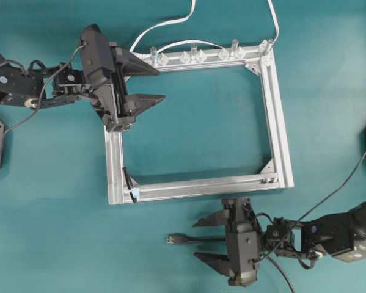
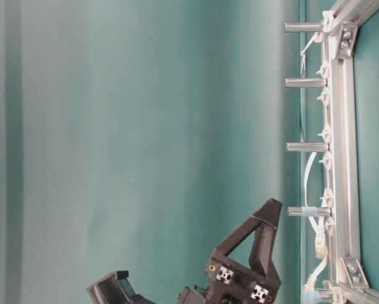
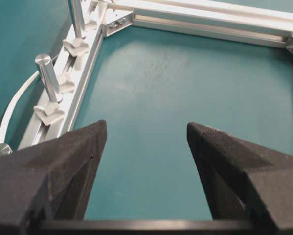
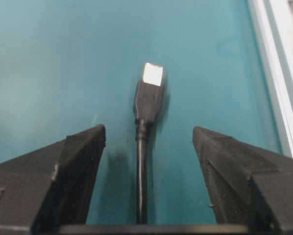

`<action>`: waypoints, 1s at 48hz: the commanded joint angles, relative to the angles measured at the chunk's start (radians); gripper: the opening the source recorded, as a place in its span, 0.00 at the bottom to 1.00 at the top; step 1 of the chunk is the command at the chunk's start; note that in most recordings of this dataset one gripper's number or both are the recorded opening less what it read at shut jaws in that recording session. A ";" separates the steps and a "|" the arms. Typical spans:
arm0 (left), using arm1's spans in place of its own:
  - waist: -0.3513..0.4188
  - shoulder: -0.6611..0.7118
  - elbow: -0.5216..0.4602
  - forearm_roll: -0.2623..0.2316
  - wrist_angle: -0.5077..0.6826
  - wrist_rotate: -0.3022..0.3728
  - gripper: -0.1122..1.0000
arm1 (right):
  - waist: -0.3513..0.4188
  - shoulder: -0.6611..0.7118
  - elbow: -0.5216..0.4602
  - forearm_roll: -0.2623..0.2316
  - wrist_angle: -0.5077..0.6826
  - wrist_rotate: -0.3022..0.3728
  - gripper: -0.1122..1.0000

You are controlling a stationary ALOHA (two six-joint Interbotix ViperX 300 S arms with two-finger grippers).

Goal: Insert the wire through the string loop located on the left side.
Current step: 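Lower the right gripper and grasp the USB cable behind its plug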

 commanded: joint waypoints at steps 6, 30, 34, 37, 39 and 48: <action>-0.012 -0.008 -0.011 0.002 -0.005 -0.006 0.77 | 0.002 0.005 -0.018 -0.003 -0.003 0.003 0.77; -0.048 -0.008 -0.012 0.002 -0.003 -0.008 0.77 | -0.017 0.040 -0.046 0.000 -0.003 0.003 0.76; -0.049 -0.008 -0.012 0.003 -0.002 -0.008 0.77 | -0.017 0.040 -0.043 0.003 0.000 0.003 0.74; -0.049 -0.008 -0.014 0.003 0.005 -0.008 0.77 | -0.017 0.040 -0.041 0.005 0.002 0.003 0.67; -0.049 -0.008 -0.014 0.003 0.009 -0.006 0.77 | -0.017 0.038 -0.041 0.005 0.006 0.003 0.59; -0.049 -0.011 -0.014 0.003 0.017 -0.006 0.77 | -0.017 0.038 -0.044 0.005 0.014 0.003 0.17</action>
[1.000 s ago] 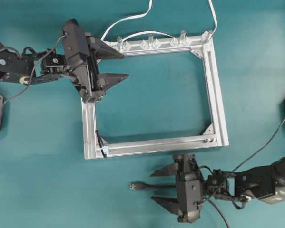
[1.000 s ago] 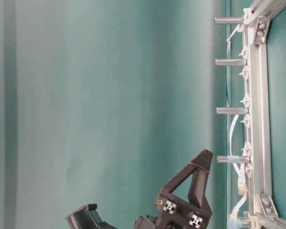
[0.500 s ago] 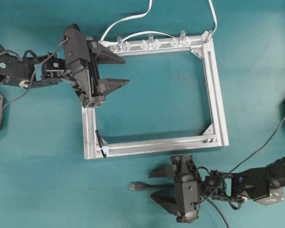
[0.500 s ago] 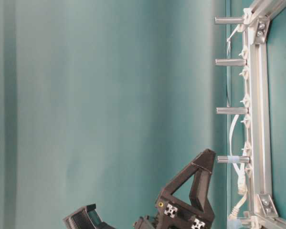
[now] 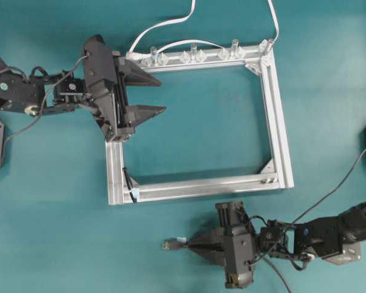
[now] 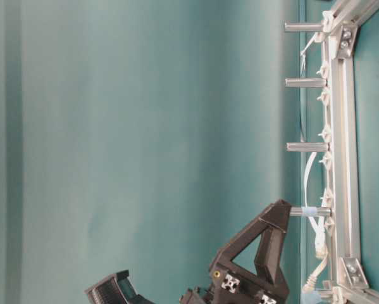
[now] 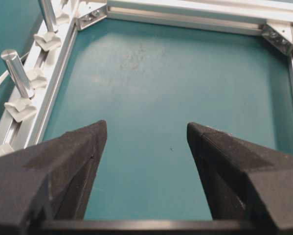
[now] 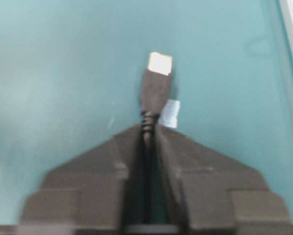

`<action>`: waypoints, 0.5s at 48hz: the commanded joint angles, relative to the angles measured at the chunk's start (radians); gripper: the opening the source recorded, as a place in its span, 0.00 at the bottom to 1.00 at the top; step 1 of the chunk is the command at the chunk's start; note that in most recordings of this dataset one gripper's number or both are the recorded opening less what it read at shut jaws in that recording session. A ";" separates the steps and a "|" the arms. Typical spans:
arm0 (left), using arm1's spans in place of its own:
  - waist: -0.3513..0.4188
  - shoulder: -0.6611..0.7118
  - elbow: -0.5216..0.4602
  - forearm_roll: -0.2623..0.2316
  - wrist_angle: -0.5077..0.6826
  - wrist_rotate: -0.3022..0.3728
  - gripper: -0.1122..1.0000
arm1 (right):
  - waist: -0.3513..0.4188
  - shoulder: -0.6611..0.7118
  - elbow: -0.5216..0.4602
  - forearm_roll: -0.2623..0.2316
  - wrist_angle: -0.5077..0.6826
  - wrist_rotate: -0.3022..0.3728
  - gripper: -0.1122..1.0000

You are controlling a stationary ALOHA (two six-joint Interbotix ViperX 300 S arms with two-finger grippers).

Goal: Insert the wire through the string loop located on the left side.
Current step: 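Lower the right gripper and grasp the USB cable behind its plug, then lift the cable and carry it toward the zip-tie loop on the frame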

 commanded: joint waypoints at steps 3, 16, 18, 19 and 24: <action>-0.003 -0.011 -0.012 0.003 0.000 -0.006 0.77 | -0.011 -0.015 -0.012 0.003 0.000 0.000 0.14; -0.003 -0.020 -0.011 0.003 0.011 -0.005 0.77 | -0.023 -0.018 -0.012 0.003 0.000 -0.002 0.14; -0.003 -0.023 -0.009 0.002 0.014 -0.005 0.77 | -0.023 -0.021 -0.009 0.003 0.002 -0.002 0.14; -0.003 -0.023 -0.009 0.003 0.018 -0.005 0.77 | -0.025 -0.023 -0.009 0.003 0.000 -0.002 0.14; -0.003 -0.025 -0.009 0.002 0.029 -0.005 0.77 | -0.025 -0.034 -0.002 0.003 0.000 -0.003 0.14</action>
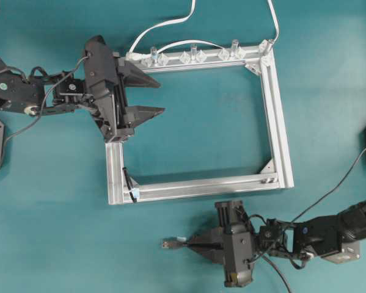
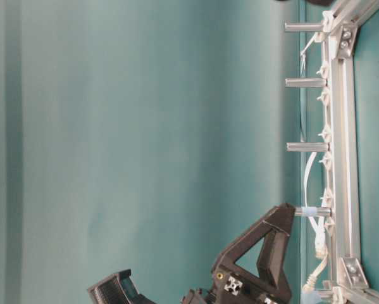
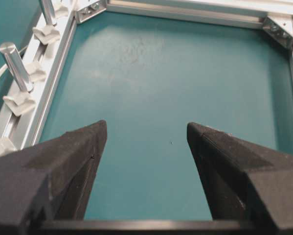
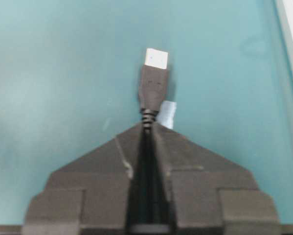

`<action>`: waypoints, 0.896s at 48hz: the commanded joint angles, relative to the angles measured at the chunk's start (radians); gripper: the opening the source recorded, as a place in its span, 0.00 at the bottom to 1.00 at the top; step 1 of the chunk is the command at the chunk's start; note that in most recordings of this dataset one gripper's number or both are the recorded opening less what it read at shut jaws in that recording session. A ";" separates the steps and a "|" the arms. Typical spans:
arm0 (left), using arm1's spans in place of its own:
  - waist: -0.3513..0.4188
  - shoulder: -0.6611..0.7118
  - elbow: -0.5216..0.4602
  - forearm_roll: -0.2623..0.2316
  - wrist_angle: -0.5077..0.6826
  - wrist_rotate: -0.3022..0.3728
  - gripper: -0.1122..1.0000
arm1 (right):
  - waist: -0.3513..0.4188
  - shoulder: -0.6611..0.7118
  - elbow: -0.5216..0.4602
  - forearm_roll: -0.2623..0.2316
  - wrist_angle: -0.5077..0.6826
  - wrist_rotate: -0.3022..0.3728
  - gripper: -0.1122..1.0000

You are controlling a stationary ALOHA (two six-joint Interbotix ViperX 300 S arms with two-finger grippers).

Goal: Insert the wire through the string loop located on the left side.
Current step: 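Lift the cable and carry it toward the zip-tie loop on the frame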

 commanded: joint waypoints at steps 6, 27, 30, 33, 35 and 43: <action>-0.002 -0.021 -0.014 0.002 0.006 -0.005 0.77 | -0.023 -0.048 0.009 0.003 -0.002 -0.005 0.14; -0.002 -0.023 -0.015 0.002 0.006 -0.003 0.77 | -0.038 -0.146 0.041 0.003 0.061 -0.054 0.14; -0.002 -0.023 -0.015 0.003 0.006 -0.003 0.76 | -0.044 -0.163 0.041 0.003 0.081 -0.083 0.14; -0.002 -0.023 -0.014 0.002 0.006 -0.003 0.76 | -0.052 -0.184 0.041 0.003 0.106 -0.109 0.14; -0.002 -0.023 -0.014 0.003 0.008 -0.003 0.76 | -0.058 -0.195 0.041 0.003 0.120 -0.123 0.14; -0.002 -0.023 -0.015 0.002 0.008 -0.003 0.77 | -0.086 -0.238 0.043 0.003 0.156 -0.176 0.14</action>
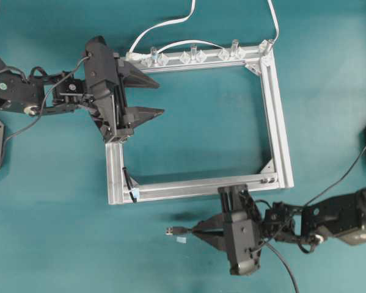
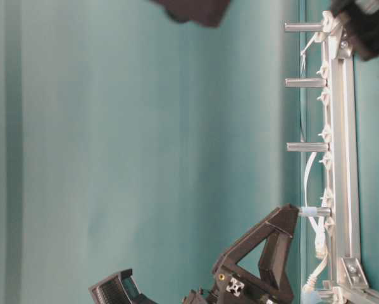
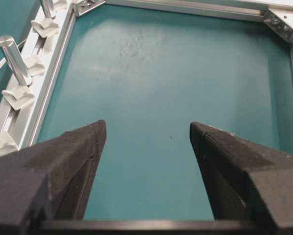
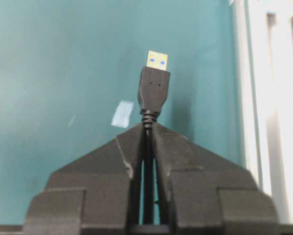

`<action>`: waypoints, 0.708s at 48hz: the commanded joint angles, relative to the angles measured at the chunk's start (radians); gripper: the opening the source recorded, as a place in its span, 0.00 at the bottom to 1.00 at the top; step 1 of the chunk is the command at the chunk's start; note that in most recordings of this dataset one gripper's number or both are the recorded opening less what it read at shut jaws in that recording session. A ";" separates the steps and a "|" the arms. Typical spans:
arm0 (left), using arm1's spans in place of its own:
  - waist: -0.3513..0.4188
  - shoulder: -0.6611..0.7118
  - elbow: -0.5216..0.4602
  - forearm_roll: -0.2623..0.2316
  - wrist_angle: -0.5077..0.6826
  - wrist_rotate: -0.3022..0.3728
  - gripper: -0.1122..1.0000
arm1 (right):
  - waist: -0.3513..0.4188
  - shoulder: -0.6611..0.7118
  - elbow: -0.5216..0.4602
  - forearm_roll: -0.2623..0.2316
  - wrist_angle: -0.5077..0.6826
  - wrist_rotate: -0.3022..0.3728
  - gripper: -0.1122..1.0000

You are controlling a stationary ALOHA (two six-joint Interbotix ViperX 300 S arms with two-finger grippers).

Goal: Insert the wire through the string loop located on the left side.
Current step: 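Lift the cable and carry it toward the zip-tie loop on the frame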

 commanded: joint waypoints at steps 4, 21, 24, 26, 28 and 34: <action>-0.002 -0.021 -0.015 0.003 -0.006 -0.003 0.76 | -0.028 -0.071 -0.008 -0.002 0.017 -0.032 0.14; -0.002 -0.020 -0.015 0.003 -0.006 -0.003 0.76 | -0.057 -0.092 -0.008 -0.002 0.038 -0.067 0.14; -0.002 -0.021 -0.015 0.003 -0.005 -0.003 0.76 | -0.055 -0.092 -0.008 -0.002 0.038 -0.067 0.14; -0.002 -0.021 -0.015 0.003 -0.006 -0.003 0.76 | -0.057 -0.092 -0.008 -0.002 0.040 -0.067 0.14; -0.002 -0.021 -0.015 0.003 -0.006 -0.003 0.76 | -0.057 -0.092 -0.008 -0.002 0.040 -0.067 0.14; -0.002 -0.021 -0.015 0.002 -0.005 -0.003 0.76 | -0.060 -0.092 -0.006 -0.003 0.041 -0.067 0.14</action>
